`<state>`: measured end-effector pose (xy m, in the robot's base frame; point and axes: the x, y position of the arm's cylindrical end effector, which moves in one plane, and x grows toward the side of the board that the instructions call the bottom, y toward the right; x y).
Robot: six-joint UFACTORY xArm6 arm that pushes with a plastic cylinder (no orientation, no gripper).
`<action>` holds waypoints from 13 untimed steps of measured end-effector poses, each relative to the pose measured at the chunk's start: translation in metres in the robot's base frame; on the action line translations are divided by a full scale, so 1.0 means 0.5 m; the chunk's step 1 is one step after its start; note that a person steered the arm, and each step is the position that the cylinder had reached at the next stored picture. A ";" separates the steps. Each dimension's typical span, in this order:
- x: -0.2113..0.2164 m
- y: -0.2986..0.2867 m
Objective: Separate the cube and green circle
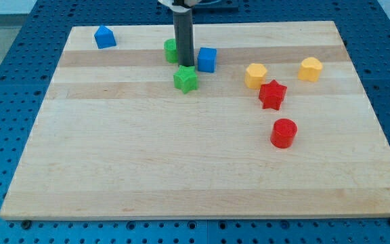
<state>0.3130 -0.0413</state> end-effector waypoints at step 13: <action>-0.102 -0.014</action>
<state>0.2622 -0.0484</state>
